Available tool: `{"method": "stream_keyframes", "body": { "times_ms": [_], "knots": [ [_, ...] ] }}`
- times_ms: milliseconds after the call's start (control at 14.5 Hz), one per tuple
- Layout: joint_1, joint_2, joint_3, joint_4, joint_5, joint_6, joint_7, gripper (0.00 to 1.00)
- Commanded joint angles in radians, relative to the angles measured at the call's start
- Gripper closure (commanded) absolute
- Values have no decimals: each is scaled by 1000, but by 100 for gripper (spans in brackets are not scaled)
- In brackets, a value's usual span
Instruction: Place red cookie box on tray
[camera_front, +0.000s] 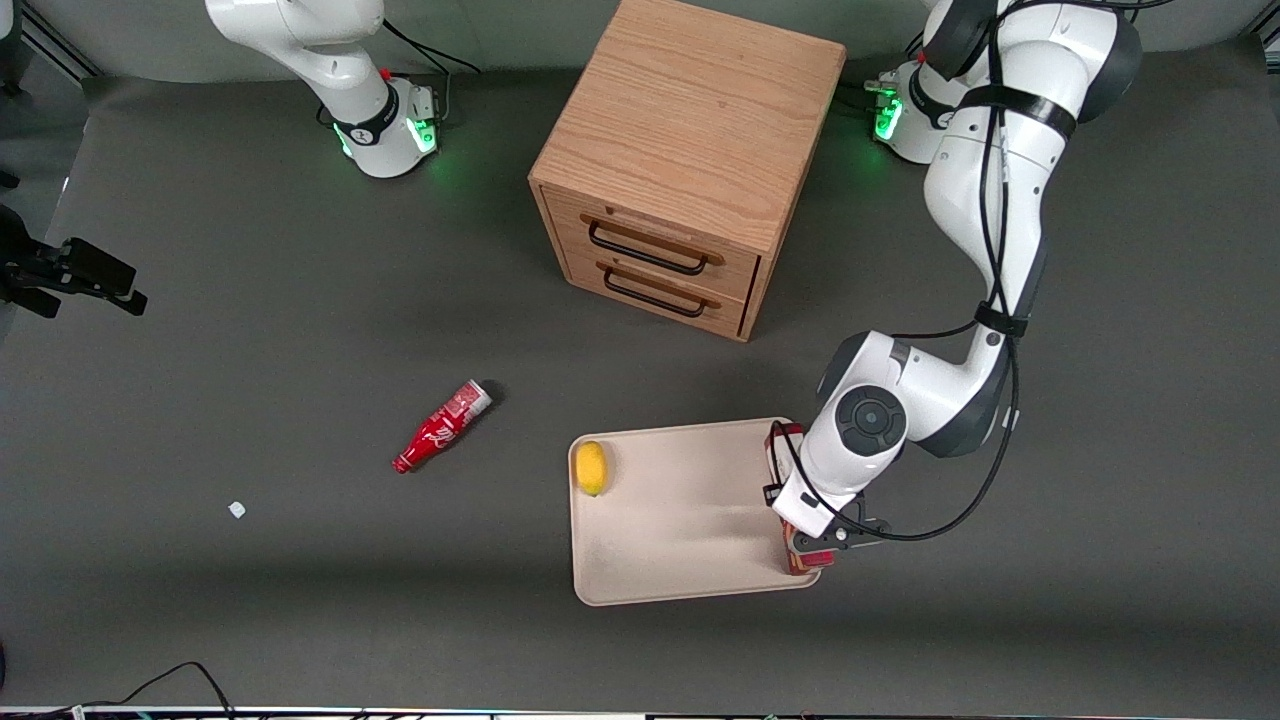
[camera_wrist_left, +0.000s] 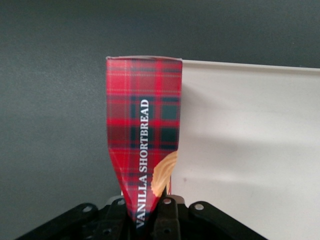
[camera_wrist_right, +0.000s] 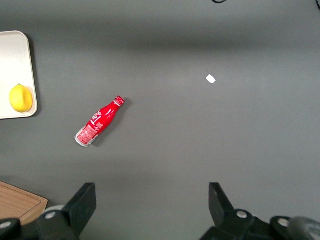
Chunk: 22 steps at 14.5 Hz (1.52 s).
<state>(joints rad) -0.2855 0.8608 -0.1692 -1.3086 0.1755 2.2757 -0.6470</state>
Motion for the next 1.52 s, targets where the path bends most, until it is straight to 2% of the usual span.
{"method": "stream_keyframes", "body": {
  "times_ms": [0,69,207,345,759,966,1034,1172,1448],
  "knots": [
    [-21,15,19,31,15,-2,-29,100],
    [-23,15,19,31,15,-2,-39,94],
    [-21,14,19,28,21,-2,-26,0],
    [-20,10,19,25,48,17,-37,0],
    [11,-72,11,19,13,1,-39,0],
    [64,-205,-6,-79,-10,-45,-23,0],
    [83,-251,-13,-98,-37,-92,10,0],
    [126,-337,-13,-112,-105,-227,96,0],
    [248,-616,-13,-225,-119,-477,265,0]
  ]
}}
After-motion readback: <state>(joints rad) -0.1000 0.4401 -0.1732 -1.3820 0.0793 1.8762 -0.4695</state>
